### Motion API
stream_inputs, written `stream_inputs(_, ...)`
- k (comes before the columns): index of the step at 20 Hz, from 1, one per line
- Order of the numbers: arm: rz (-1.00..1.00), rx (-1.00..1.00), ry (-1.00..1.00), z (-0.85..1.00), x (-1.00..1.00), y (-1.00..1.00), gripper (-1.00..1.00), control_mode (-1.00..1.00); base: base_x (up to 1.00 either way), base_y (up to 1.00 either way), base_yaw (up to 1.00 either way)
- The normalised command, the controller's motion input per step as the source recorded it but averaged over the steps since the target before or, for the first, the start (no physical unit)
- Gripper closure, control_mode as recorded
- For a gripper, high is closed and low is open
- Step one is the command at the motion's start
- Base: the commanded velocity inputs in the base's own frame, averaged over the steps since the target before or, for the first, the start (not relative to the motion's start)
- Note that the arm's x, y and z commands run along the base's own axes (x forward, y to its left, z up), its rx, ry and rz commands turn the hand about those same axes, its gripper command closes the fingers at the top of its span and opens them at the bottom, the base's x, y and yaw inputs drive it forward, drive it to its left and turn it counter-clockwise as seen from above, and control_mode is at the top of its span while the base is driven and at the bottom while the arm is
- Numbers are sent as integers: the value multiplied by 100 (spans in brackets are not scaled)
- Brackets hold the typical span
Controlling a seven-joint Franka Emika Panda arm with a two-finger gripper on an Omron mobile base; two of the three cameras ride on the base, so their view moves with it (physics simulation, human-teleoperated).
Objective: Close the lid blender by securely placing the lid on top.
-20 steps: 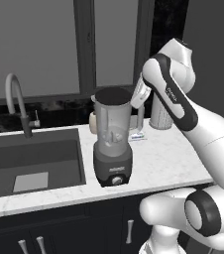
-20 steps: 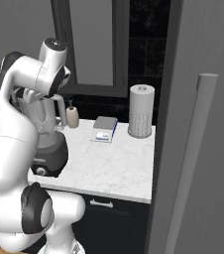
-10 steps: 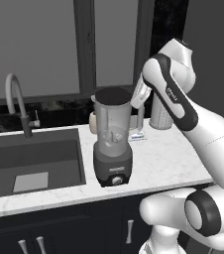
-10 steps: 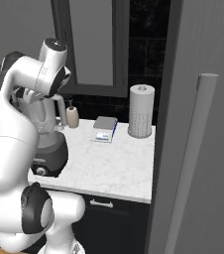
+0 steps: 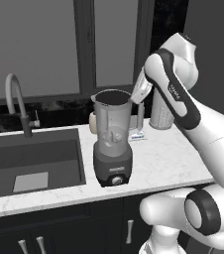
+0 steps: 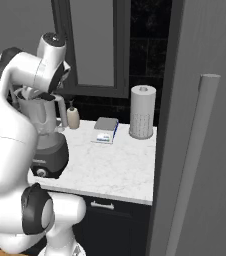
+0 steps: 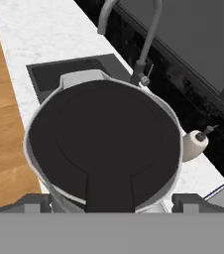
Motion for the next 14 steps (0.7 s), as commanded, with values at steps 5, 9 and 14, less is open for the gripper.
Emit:
stream_inputs(5,1,2,-40,67,-81,0,-100,-100,0,0,0)
stream_inputs(9,0,0,-56,22,-100,0,-100,-100,0,0,0)
stream_inputs(14,2,-5,-42,-2,-100,0,-100,-100,0,0,0)
